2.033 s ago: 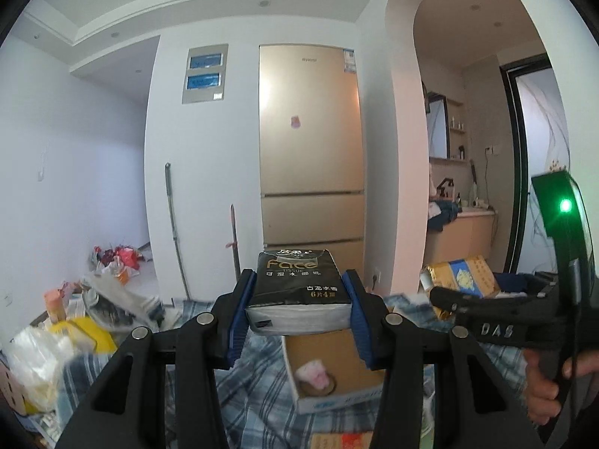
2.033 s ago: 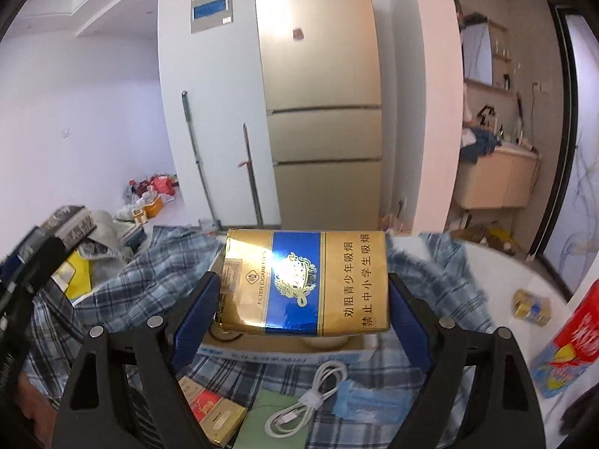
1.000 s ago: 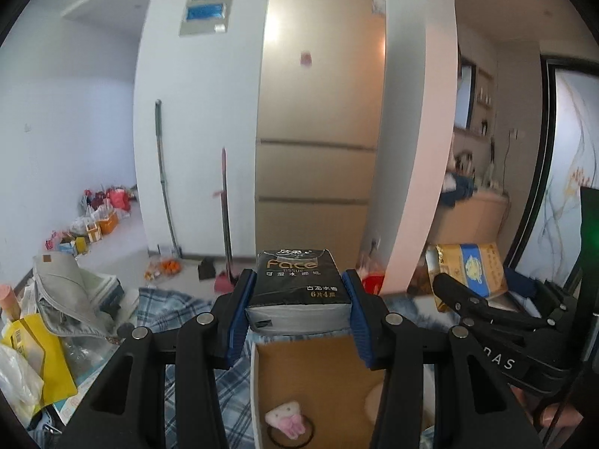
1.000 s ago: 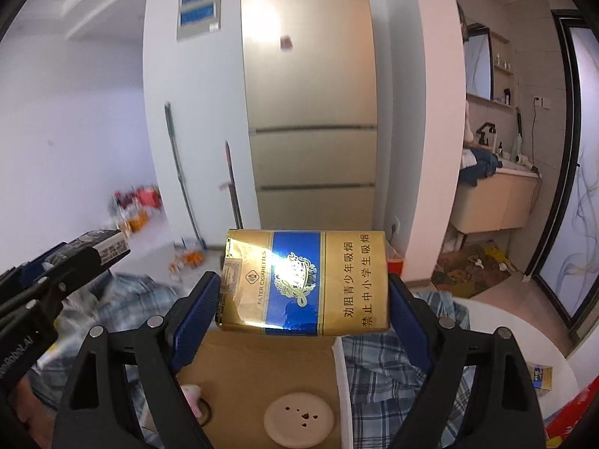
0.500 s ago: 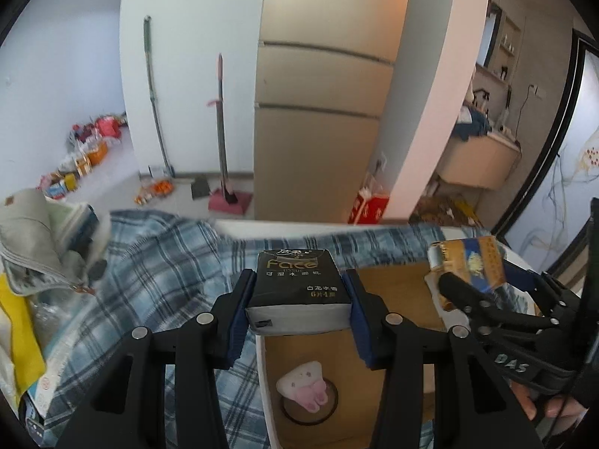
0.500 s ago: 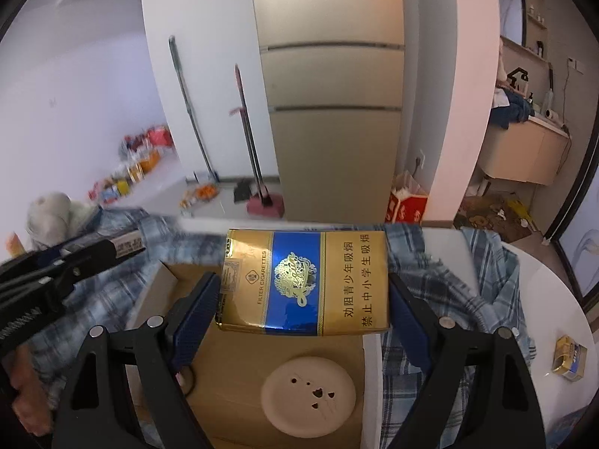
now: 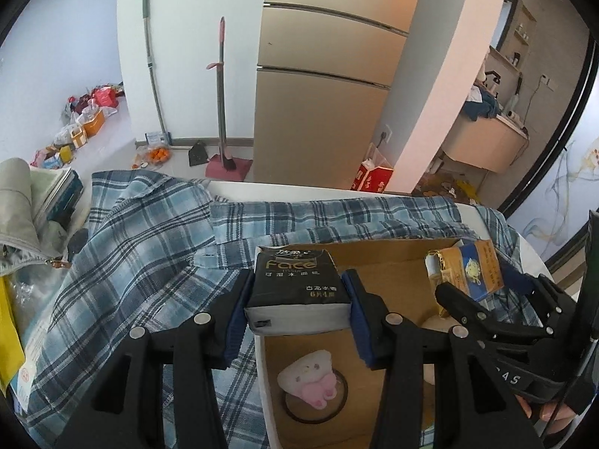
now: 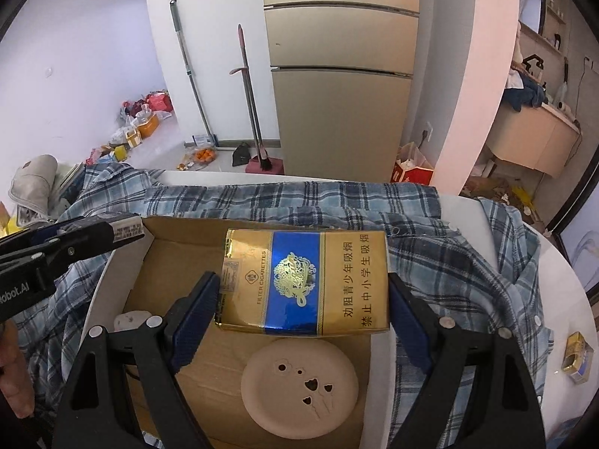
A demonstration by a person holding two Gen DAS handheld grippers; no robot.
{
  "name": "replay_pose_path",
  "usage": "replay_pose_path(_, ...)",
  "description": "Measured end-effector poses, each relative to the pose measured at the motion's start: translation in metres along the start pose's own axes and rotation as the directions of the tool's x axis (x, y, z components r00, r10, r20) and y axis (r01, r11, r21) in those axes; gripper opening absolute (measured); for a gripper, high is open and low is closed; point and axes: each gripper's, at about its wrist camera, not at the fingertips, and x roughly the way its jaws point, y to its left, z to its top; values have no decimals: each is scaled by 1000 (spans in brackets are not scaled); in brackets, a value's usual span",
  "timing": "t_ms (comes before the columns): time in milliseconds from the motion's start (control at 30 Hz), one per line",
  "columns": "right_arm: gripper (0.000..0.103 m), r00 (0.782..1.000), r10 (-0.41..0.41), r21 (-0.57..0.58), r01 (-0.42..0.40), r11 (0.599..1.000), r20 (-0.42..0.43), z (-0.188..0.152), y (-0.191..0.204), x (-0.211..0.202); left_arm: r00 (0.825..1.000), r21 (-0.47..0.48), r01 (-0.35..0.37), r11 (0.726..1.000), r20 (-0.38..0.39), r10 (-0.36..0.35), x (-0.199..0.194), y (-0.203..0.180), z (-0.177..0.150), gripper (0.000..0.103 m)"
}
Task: Organize soft objects
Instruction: 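Lower the tissue pack and gold-blue pack into the box and open both tools, then raise both tools up away from the box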
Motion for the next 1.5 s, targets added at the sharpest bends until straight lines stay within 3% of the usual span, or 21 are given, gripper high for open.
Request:
replay_pose_path(67, 87, 1000, -3, -10, 3, 1000, 6, 0, 3, 2, 1000, -5, 12, 1000, -7, -12, 0, 0, 0, 69)
replay_pose_path(100, 90, 1000, -2, -14, 2, 1000, 6, 0, 3, 3, 1000, -3, 11, 1000, 3, -11, -1, -1, 0, 83)
replay_pose_path(167, 94, 1000, -6, -14, 6, 1000, 2, -1, 4, 5, 999, 13, -3, 1000, 32, 3, -6, -4, 0, 84)
replay_pose_path(467, 95, 999, -25, -4, 25, 1000, 25, 1, 1, -2, 998, 13, -4, 1000, 69, 3, -20, -4, 4, 84)
replay_pose_path(733, 95, 990, -49, -6, 50, 999, 136, 7, 0, -39, 988, 17, -29, 999, 151, 27, -46, -4, 7, 84)
replay_pose_path(833, 95, 977, -56, 0, 57, 998, 204, 10, 0, -62, 972, 38, -49, 998, 231, 39, -70, -10, 8, 84)
replay_pose_path(933, 99, 963, -54, 18, 52, 999, 264, 12, -3, -86, 943, 54, -61, 997, 330, 40, -96, -16, 6, 87)
replay_pose_path(1100, 100, 922, -81, 34, 74, 997, 378, 12, -6, -125, 869, 49, -58, 997, 494, 26, -139, -21, -2, 103)
replay_pose_path(1167, 100, 906, -85, 21, 84, 996, 414, 10, -6, -138, 843, 31, -64, 997, 536, 37, -151, -22, -5, 103)
replay_pose_path(1367, 103, 852, -105, 29, 105, 994, 513, 8, -4, -173, 826, 51, -37, 998, 563, 1, -173, -24, -8, 103)
replay_pose_path(1500, 103, 824, -84, 48, 69, 996, 560, 4, -8, -196, 798, 81, -32, 996, 602, -23, -195, -35, -16, 103)
